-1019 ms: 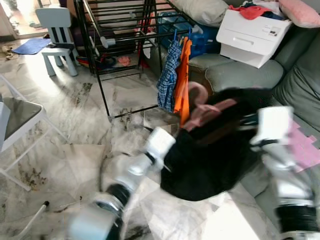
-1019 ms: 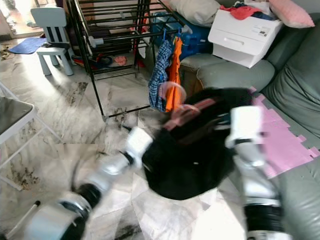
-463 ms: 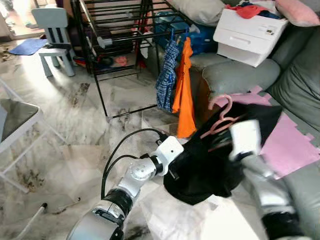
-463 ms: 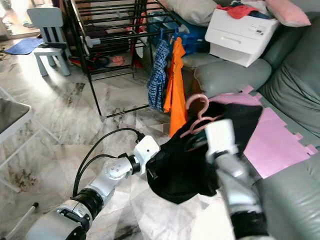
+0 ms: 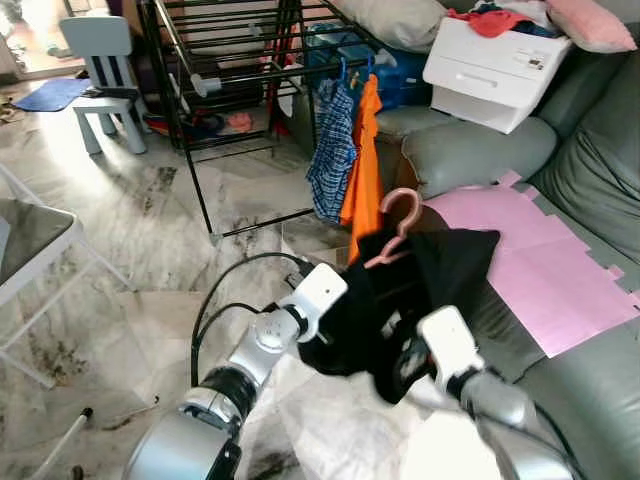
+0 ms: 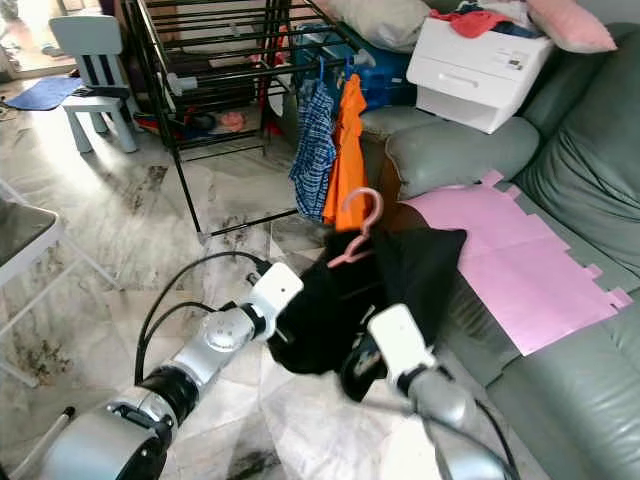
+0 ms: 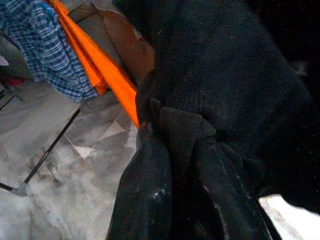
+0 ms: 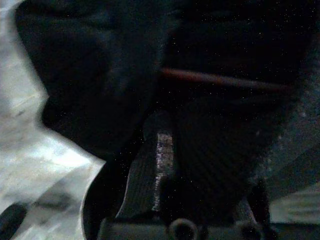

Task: Hang hanger

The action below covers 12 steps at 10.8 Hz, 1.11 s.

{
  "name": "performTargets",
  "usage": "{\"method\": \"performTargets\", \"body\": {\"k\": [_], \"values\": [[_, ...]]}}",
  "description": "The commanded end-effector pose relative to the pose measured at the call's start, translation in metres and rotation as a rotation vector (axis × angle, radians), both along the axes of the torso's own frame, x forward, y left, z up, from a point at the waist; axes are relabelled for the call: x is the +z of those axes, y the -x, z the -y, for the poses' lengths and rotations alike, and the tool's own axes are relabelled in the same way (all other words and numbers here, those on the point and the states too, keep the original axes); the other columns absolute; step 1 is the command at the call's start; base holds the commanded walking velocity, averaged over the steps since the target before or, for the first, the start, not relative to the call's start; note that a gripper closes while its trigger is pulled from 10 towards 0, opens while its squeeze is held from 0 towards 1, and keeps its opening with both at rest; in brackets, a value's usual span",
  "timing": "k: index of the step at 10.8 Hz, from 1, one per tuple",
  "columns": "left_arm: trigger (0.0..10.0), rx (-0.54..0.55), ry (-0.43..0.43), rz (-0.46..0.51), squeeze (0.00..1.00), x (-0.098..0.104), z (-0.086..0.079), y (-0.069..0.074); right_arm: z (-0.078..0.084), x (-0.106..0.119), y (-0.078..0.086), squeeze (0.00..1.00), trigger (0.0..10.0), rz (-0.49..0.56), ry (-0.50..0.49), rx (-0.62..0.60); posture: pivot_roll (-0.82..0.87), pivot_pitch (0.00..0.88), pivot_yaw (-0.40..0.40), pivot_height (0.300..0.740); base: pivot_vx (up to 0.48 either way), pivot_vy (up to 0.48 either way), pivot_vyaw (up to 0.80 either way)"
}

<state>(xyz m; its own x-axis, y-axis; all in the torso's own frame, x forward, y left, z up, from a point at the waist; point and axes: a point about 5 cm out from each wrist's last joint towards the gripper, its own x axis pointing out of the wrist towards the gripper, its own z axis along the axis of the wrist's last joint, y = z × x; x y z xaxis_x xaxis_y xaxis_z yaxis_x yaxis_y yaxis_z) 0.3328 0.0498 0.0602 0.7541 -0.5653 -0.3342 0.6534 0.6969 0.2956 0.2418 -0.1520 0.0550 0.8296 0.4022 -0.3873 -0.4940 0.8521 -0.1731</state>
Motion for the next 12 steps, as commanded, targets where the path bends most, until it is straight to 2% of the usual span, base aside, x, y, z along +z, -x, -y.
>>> {"method": "performTargets", "body": {"k": [1,2,3,4,6,7,9,11,12], "values": [[0.0,0.045,0.056,0.060,0.00,0.020,0.005,-0.012,-0.011,-0.002,0.010,0.00,0.0,-0.037,-0.011,0.078,-0.01,0.000,-0.041,0.740,0.000,0.000,0.00],[0.2,0.068,0.072,0.057,0.00,0.025,0.006,-0.016,-0.011,-0.009,0.023,0.00,0.0,-0.086,-0.001,0.100,-0.01,0.000,-0.037,0.740,0.000,0.000,0.00],[1.1,0.072,0.093,0.062,0.00,0.030,0.008,-0.018,0.000,-0.014,0.025,0.00,10.0,-0.077,0.080,0.042,-0.01,0.000,-0.033,0.740,0.000,0.000,0.00],[0.1,0.068,0.105,0.064,0.00,0.032,0.009,-0.019,0.013,-0.015,0.020,1.00,10.0,-0.031,0.150,-0.048,-0.01,0.000,-0.032,0.740,0.000,0.000,0.00],[0.0,0.092,0.095,0.067,0.00,0.030,0.001,-0.021,0.032,-0.008,0.016,1.00,10.0,0.039,0.219,-0.175,-0.01,0.000,-0.030,0.740,0.000,0.000,0.00],[0.0,0.116,0.083,0.069,0.00,0.031,-0.006,-0.023,0.037,-0.004,0.015,1.00,10.0,0.101,0.289,-0.182,-0.01,0.000,-0.028,0.740,0.000,0.000,0.00],[0.0,0.134,0.050,0.110,0.00,0.035,-0.017,-0.028,0.046,0.001,0.019,1.00,10.0,0.134,0.344,-0.165,-0.01,0.000,-0.027,0.740,0.000,0.000,0.00],[0.0,0.153,0.016,0.139,0.00,0.038,-0.035,-0.032,0.044,0.010,0.021,1.00,10.0,0.117,0.262,-0.126,-0.02,0.000,-0.023,0.740,0.000,0.000,0.00],[0.0,0.162,0.007,0.149,0.00,0.038,-0.040,-0.033,0.044,0.012,0.019,1.00,10.0,0.146,0.260,-0.142,-0.02,0.000,-0.024,0.740,0.000,0.000,0.00]]}}
